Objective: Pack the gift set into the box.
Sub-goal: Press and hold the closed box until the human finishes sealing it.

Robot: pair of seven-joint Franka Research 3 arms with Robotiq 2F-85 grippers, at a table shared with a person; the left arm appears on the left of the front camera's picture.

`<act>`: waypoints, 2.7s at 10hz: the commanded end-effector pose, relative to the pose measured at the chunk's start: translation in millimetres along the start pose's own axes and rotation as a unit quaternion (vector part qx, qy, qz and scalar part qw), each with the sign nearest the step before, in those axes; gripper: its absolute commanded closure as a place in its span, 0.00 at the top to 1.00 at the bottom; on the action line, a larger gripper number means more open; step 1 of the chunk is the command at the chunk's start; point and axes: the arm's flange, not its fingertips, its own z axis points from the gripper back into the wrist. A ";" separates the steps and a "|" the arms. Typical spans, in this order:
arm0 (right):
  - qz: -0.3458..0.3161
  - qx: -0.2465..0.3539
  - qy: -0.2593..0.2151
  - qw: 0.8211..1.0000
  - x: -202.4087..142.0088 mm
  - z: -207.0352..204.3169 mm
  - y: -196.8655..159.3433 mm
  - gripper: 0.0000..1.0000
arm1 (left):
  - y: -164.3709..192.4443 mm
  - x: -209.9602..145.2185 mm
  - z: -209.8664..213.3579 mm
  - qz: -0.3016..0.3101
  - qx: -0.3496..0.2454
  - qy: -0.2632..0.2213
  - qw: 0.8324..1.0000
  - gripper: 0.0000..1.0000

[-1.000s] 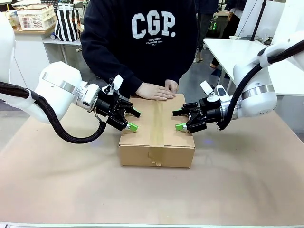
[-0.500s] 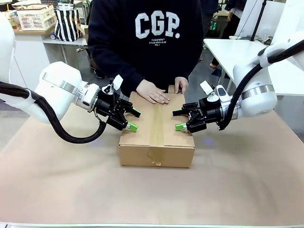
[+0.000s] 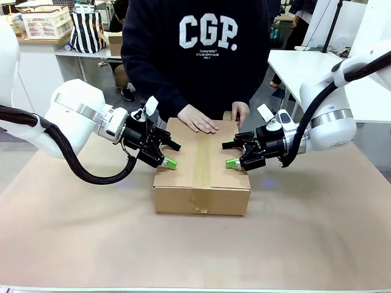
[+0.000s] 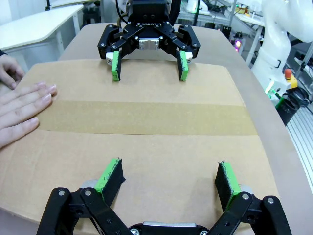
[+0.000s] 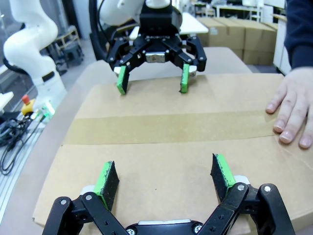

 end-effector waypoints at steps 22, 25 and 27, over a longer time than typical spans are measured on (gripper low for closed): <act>0.003 0.000 0.002 1.000 -1.6 -0.4 1.2 1.00 | -1.6 -3.2 -2.6 -0.003 -0.002 0.002 1.000 1.00; 0.003 0.000 0.002 1.000 -1.6 -0.4 1.2 1.00 | -1.6 -3.2 -2.6 -0.003 -0.002 0.002 1.000 1.00; -0.047 0.031 0.005 0.998 16.6 7.8 9.8 1.00 | -3.4 10.8 8.8 0.069 -0.036 -0.015 0.997 1.00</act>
